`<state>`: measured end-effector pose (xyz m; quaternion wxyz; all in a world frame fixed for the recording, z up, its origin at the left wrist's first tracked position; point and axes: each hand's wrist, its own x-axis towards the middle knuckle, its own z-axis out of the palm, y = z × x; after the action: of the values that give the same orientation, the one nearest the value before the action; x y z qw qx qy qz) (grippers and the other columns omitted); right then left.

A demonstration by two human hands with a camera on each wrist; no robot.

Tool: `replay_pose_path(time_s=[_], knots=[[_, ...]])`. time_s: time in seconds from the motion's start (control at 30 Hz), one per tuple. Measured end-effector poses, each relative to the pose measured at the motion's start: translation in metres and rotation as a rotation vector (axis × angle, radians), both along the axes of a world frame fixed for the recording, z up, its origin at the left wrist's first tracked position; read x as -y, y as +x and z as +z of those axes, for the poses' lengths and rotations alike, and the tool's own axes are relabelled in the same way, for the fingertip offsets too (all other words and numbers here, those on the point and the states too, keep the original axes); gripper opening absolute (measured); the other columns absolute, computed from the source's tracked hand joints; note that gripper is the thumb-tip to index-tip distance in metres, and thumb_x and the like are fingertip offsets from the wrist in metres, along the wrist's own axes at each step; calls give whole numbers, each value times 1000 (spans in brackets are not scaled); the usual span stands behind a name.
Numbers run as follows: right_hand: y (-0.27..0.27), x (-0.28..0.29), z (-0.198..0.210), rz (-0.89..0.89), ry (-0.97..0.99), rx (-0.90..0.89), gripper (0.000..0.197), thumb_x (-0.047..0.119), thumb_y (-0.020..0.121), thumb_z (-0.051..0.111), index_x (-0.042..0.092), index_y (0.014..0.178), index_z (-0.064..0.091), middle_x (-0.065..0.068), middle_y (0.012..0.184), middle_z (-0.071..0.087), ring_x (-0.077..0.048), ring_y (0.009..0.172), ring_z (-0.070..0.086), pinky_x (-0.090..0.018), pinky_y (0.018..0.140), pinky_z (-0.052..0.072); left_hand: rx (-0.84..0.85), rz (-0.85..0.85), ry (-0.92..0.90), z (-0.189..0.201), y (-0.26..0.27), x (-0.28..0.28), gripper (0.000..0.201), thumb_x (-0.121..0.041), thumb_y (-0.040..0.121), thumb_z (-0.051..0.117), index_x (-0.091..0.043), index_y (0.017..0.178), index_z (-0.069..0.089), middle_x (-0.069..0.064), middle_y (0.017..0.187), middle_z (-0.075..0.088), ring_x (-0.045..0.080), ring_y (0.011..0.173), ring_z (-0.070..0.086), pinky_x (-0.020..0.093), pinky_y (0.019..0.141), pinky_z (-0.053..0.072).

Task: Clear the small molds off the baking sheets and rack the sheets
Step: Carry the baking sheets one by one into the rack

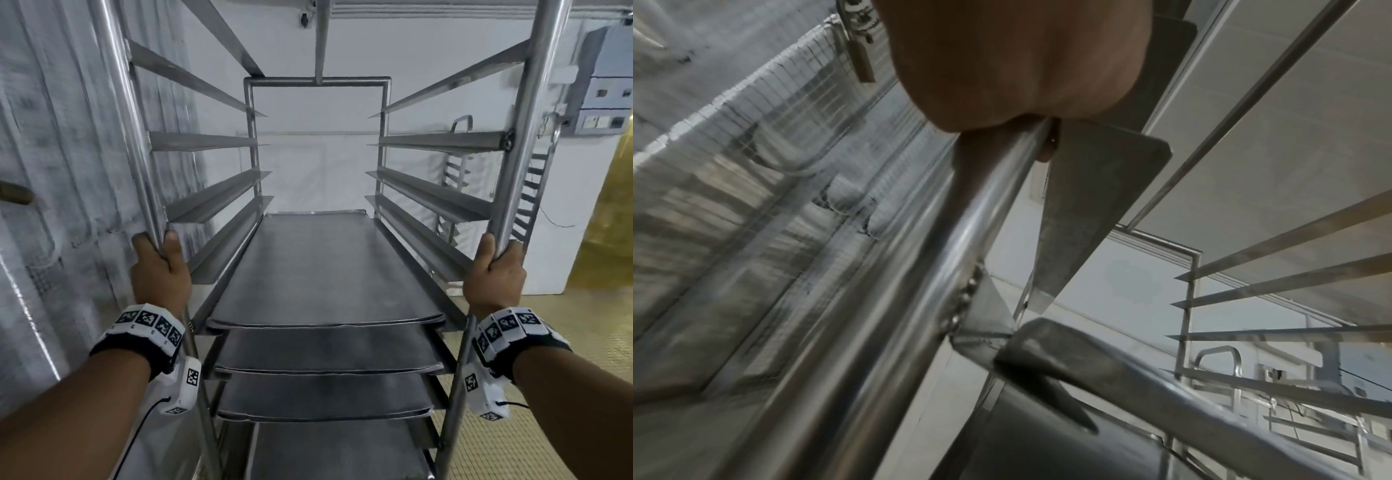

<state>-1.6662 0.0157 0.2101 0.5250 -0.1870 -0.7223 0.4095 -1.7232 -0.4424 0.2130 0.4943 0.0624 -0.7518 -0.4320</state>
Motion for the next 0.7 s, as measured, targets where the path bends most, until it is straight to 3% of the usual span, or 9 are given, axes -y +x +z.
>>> replay_pose_path(time_s=[0.1, 0.23, 0.3, 0.4, 0.5, 0.6, 0.7], knots=[[-23, -27, -1, 10, 1, 6, 48, 45, 106, 37, -3, 110, 47, -22, 84, 56, -33, 73, 50, -37, 65, 32, 14, 22, -8, 0, -11, -26, 52, -52, 104, 33, -4, 122, 40, 24, 80, 61, 47, 71, 61, 46, 60, 46], [-45, -50, -1, 62, 0, 25, 50, 54, 103, 34, 5, 107, 44, -19, 79, 55, -43, 76, 61, -48, 66, 49, 20, 49, 1, 1, -25, -52, 54, -55, 104, 33, -4, 120, 39, 31, 86, 62, 49, 73, 61, 46, 60, 43], [-55, -58, -1, 101, 10, 7, 54, 54, 103, 34, 1, 111, 44, -17, 79, 53, -45, 77, 60, -46, 65, 46, 18, 70, 2, 1, -34, -61, 57, -59, 102, 31, -6, 119, 39, 31, 86, 62, 49, 73, 61, 49, 60, 46], [-72, -65, -3, 138, 39, -42, 76, 72, 94, 24, 1, 110, 44, -15, 77, 52, -39, 72, 58, -40, 63, 40, 40, 103, -4, 1, -47, -67, 58, -62, 101, 29, -7, 119, 38, 32, 88, 62, 49, 75, 61, 50, 62, 47], [-92, -67, -5, 142, 41, -66, 74, 76, 92, 24, 6, 105, 44, -19, 83, 58, -40, 76, 61, -46, 66, 47, 44, 114, -9, 2, -61, -68, 59, -62, 101, 29, -6, 119, 38, 34, 87, 60, 50, 74, 60, 49, 61, 44], [-110, -66, -6, 122, 48, -54, 74, 78, 91, 22, 9, 105, 44, -24, 87, 62, -42, 78, 63, -51, 69, 52, 49, 106, 23, 3, -76, -67, 54, -55, 104, 32, -5, 121, 39, 28, 85, 58, 43, 71, 56, 45, 62, 39], [-126, -63, -4, 106, 38, -42, 62, 65, 97, 30, 6, 104, 45, -24, 84, 62, -43, 76, 62, -50, 66, 51, 57, 76, 42, 5, -91, -67, 50, -49, 105, 34, -3, 123, 40, 17, 80, 52, 31, 68, 47, 44, 61, 38]])
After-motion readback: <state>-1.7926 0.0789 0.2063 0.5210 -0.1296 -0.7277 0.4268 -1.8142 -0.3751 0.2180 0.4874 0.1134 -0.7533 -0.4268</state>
